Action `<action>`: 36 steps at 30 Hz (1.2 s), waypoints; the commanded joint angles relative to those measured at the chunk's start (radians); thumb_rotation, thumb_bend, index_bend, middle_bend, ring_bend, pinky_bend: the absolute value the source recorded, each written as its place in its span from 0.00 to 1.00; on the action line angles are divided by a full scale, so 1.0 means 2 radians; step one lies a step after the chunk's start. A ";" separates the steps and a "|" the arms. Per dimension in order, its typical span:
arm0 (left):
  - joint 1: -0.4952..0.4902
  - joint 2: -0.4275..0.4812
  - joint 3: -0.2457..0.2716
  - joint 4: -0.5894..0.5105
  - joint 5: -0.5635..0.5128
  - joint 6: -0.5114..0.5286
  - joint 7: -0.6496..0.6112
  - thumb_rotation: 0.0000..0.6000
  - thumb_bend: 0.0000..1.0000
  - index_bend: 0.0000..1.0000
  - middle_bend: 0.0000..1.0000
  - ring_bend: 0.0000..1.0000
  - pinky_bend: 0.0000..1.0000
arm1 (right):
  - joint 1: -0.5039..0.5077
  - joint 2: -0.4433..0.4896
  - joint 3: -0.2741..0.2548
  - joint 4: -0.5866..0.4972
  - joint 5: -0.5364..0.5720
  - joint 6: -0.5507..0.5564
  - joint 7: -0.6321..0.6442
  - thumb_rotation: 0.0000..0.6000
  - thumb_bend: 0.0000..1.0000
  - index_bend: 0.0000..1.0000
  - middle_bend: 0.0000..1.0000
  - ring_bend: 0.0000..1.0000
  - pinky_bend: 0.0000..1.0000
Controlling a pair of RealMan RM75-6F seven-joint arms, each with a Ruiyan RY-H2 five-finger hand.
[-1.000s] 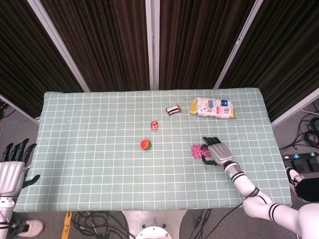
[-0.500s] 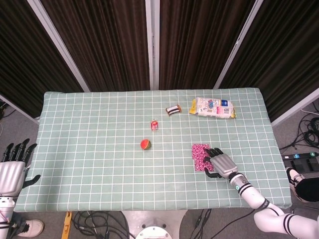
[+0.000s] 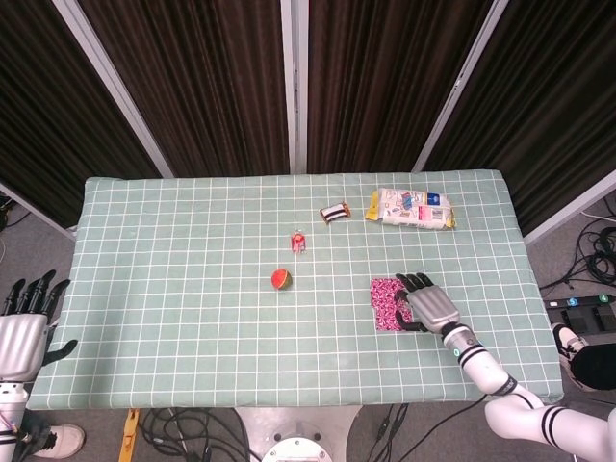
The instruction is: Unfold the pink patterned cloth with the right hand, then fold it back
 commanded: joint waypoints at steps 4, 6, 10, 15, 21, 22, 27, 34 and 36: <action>-0.001 -0.001 0.000 0.002 0.000 -0.002 -0.001 1.00 0.00 0.18 0.15 0.12 0.07 | 0.001 -0.010 0.004 0.023 0.018 -0.006 -0.006 0.29 0.50 0.30 0.00 0.00 0.00; -0.001 -0.001 0.000 0.002 0.000 -0.002 -0.001 1.00 0.00 0.18 0.15 0.12 0.07 | -0.001 -0.009 0.003 0.026 0.020 -0.006 -0.005 0.29 0.50 0.30 0.00 0.00 0.00; -0.001 -0.001 0.000 0.001 -0.001 -0.003 -0.001 1.00 0.00 0.18 0.15 0.12 0.07 | -0.006 -0.004 -0.002 0.024 0.018 -0.004 -0.003 0.30 0.50 0.30 0.00 0.00 0.00; -0.002 -0.001 -0.001 0.000 0.000 -0.004 0.002 1.00 0.00 0.18 0.15 0.12 0.07 | -0.010 0.000 -0.007 0.020 0.014 -0.002 0.002 0.30 0.50 0.30 0.00 0.00 0.00; -0.003 -0.001 -0.002 -0.001 -0.002 -0.005 0.003 1.00 0.00 0.18 0.15 0.12 0.07 | -0.007 -0.007 -0.006 0.024 0.009 -0.005 0.008 0.29 0.50 0.30 0.00 0.00 0.00; -0.003 -0.001 -0.002 -0.001 -0.002 -0.005 0.003 1.00 0.00 0.18 0.15 0.12 0.07 | -0.006 -0.009 -0.005 0.024 0.007 -0.006 0.009 0.30 0.50 0.30 0.00 0.00 0.00; -0.002 -0.001 -0.001 -0.001 -0.003 -0.005 0.003 1.00 0.00 0.18 0.15 0.12 0.07 | 0.002 -0.018 -0.001 0.024 0.001 -0.007 0.010 0.29 0.49 0.30 0.00 0.00 0.00; -0.001 -0.003 -0.001 0.003 -0.004 -0.005 0.000 1.00 0.00 0.18 0.15 0.12 0.07 | 0.016 -0.037 0.006 0.025 0.001 -0.013 -0.001 0.30 0.49 0.30 0.00 0.00 0.00; -0.001 -0.003 -0.001 0.005 -0.005 -0.006 -0.001 1.00 0.00 0.18 0.15 0.12 0.07 | 0.020 -0.042 0.008 0.025 0.000 -0.013 -0.004 0.30 0.49 0.30 0.00 0.00 0.00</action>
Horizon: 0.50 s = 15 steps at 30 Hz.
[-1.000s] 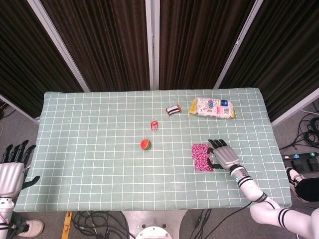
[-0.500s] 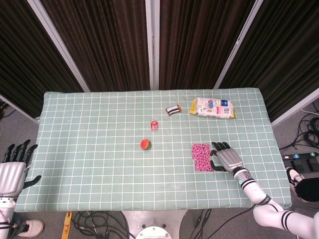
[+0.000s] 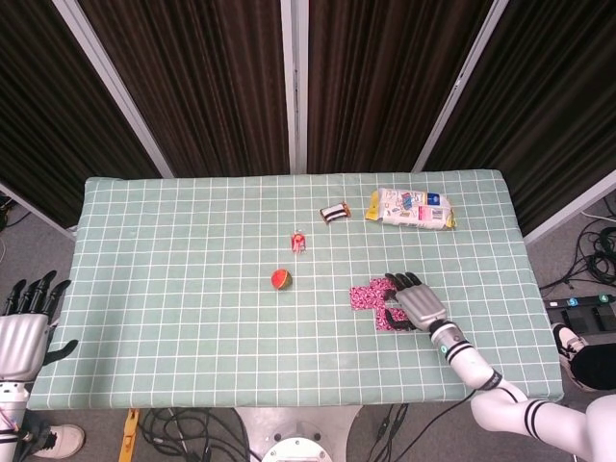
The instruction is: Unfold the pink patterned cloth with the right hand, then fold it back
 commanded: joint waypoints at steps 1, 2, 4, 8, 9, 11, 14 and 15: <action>0.000 0.000 0.000 0.001 -0.001 -0.001 -0.001 1.00 0.00 0.18 0.15 0.12 0.07 | 0.006 -0.008 0.004 0.000 0.000 -0.002 -0.006 0.30 0.49 0.30 0.00 0.00 0.00; 0.000 0.000 0.000 0.002 -0.001 -0.001 -0.002 1.00 0.00 0.18 0.15 0.12 0.07 | 0.008 -0.010 0.004 0.000 0.001 -0.003 -0.008 0.30 0.49 0.30 0.00 0.00 0.00; 0.001 -0.001 0.000 0.003 -0.002 -0.001 -0.004 1.00 0.00 0.18 0.15 0.12 0.07 | 0.013 -0.016 0.006 0.000 0.002 -0.005 -0.013 0.29 0.49 0.30 0.00 0.00 0.00; 0.001 -0.002 0.000 0.007 -0.003 -0.001 -0.007 1.00 0.00 0.18 0.15 0.12 0.07 | 0.020 -0.024 0.009 0.000 0.006 -0.008 -0.022 0.29 0.49 0.30 0.00 0.00 0.00; 0.002 -0.003 0.001 0.008 -0.002 -0.001 -0.007 1.00 0.00 0.18 0.15 0.12 0.07 | 0.022 -0.027 0.010 -0.001 0.007 -0.008 -0.025 0.30 0.49 0.30 0.00 0.00 0.00; 0.002 -0.003 0.000 0.009 -0.002 -0.001 -0.009 1.00 0.00 0.18 0.15 0.12 0.07 | 0.024 -0.029 0.012 -0.003 0.009 -0.008 -0.029 0.30 0.49 0.30 0.00 0.00 0.00; 0.001 -0.003 0.000 0.011 -0.003 -0.002 -0.010 1.00 0.00 0.18 0.15 0.12 0.07 | 0.026 -0.029 0.013 -0.006 0.010 -0.005 -0.033 0.30 0.49 0.30 0.00 0.00 0.00; 0.001 -0.003 0.000 0.011 -0.003 -0.001 -0.011 1.00 0.00 0.18 0.15 0.12 0.07 | 0.026 -0.028 0.014 -0.008 0.010 -0.003 -0.033 0.30 0.49 0.30 0.00 0.00 0.00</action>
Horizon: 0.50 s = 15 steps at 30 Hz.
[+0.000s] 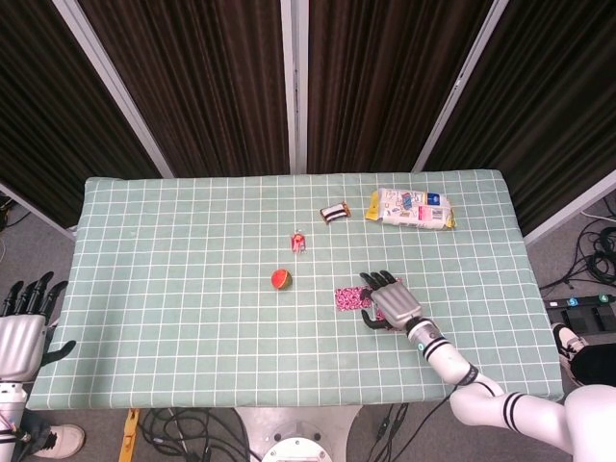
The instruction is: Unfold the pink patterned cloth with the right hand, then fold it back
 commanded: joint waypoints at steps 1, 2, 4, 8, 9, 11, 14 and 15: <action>0.001 0.000 0.000 0.000 0.001 0.001 -0.002 1.00 0.00 0.18 0.15 0.12 0.07 | -0.001 0.003 0.002 -0.002 0.001 0.006 -0.001 0.29 0.49 0.30 0.00 0.00 0.00; 0.001 0.000 0.000 0.001 0.001 0.002 -0.003 1.00 0.00 0.18 0.15 0.12 0.07 | -0.002 0.006 0.003 -0.002 0.003 0.008 -0.001 0.30 0.48 0.30 0.00 0.00 0.00; 0.001 0.000 0.001 0.001 0.002 0.002 -0.004 1.00 0.00 0.18 0.15 0.12 0.07 | -0.003 0.011 0.006 0.001 0.007 0.013 0.001 0.35 0.42 0.30 0.00 0.00 0.00; 0.001 -0.001 0.001 0.002 0.004 0.002 -0.004 1.00 0.00 0.18 0.15 0.12 0.07 | -0.003 0.015 0.013 0.019 0.018 0.012 0.007 0.62 0.21 0.30 0.00 0.00 0.00; 0.001 -0.001 0.001 0.002 0.005 0.003 -0.004 1.00 0.00 0.18 0.15 0.12 0.07 | -0.002 0.015 0.014 0.026 0.021 0.009 0.007 0.68 0.18 0.30 0.00 0.00 0.00; 0.001 -0.001 0.001 0.001 0.006 0.004 -0.004 1.00 0.00 0.18 0.15 0.12 0.07 | 0.000 0.012 0.015 0.036 0.022 0.007 0.007 0.74 0.16 0.30 0.00 0.00 0.00; 0.002 -0.001 0.002 0.000 0.005 0.005 -0.003 1.00 0.00 0.18 0.15 0.12 0.07 | 0.004 0.004 0.015 0.054 0.022 0.004 0.008 0.82 0.15 0.30 0.00 0.00 0.00; 0.003 0.000 0.002 -0.001 0.005 0.006 -0.003 1.00 0.00 0.18 0.15 0.12 0.07 | 0.005 0.001 0.016 0.060 0.022 0.003 0.009 0.84 0.15 0.30 0.00 0.00 0.00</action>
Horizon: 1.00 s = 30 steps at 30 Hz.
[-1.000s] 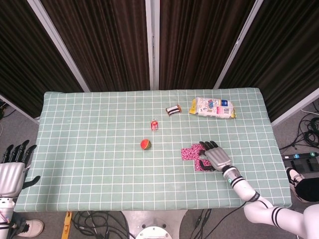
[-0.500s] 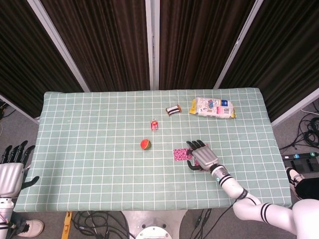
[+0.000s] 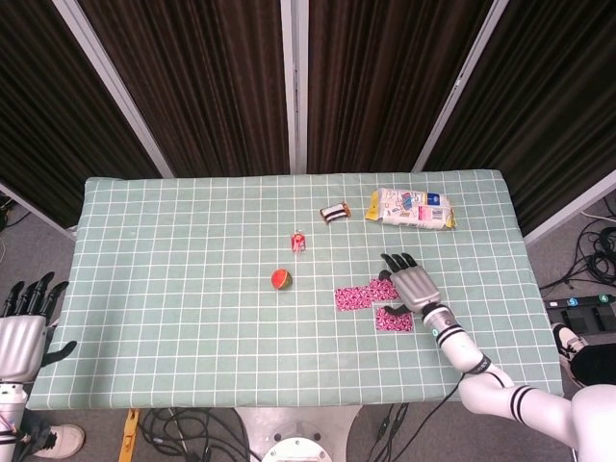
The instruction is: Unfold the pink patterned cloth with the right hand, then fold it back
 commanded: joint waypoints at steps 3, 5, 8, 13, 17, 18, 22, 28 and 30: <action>0.002 0.002 0.001 -0.003 0.000 0.001 0.001 1.00 0.00 0.18 0.15 0.12 0.07 | 0.010 -0.017 0.003 0.034 0.005 -0.014 0.006 0.86 0.15 0.30 0.00 0.00 0.00; 0.002 0.002 0.001 -0.004 -0.001 0.001 0.001 1.00 0.00 0.18 0.15 0.12 0.07 | 0.012 -0.022 0.003 0.044 0.005 -0.019 0.006 0.85 0.15 0.30 0.00 0.00 0.00; 0.003 0.003 0.001 -0.005 -0.002 0.001 0.002 1.00 0.00 0.18 0.15 0.12 0.07 | 0.015 -0.028 0.003 0.059 0.005 -0.024 0.008 0.86 0.15 0.30 0.00 0.00 0.00; 0.001 0.003 0.001 -0.007 -0.003 -0.002 0.006 1.00 0.00 0.18 0.15 0.12 0.07 | 0.017 -0.031 0.003 0.069 0.004 -0.029 0.016 0.85 0.15 0.30 0.00 0.00 0.00; 0.000 0.004 0.000 -0.008 -0.003 -0.003 0.007 1.00 0.00 0.18 0.15 0.12 0.07 | 0.015 -0.030 0.000 0.068 0.002 -0.029 0.021 0.85 0.15 0.30 0.00 0.00 0.00; 0.000 0.004 0.000 -0.008 -0.003 -0.003 0.008 1.00 0.00 0.18 0.15 0.12 0.07 | 0.014 -0.029 0.000 0.067 0.001 -0.030 0.022 0.85 0.15 0.30 0.00 0.00 0.00; -0.001 0.004 -0.001 -0.009 -0.004 -0.004 0.009 1.00 0.00 0.18 0.15 0.12 0.07 | 0.014 -0.028 -0.002 0.065 -0.002 -0.029 0.022 0.86 0.15 0.30 0.00 0.00 0.00; 0.000 0.004 0.000 -0.009 -0.004 -0.004 0.009 1.00 0.00 0.18 0.15 0.12 0.07 | 0.016 -0.035 -0.001 0.076 0.001 -0.030 0.019 0.85 0.15 0.33 0.01 0.00 0.00; 0.000 0.004 0.000 -0.010 -0.004 -0.004 0.009 1.00 0.00 0.18 0.15 0.12 0.07 | 0.015 -0.038 0.000 0.081 0.001 -0.028 0.020 0.86 0.15 0.36 0.02 0.00 0.00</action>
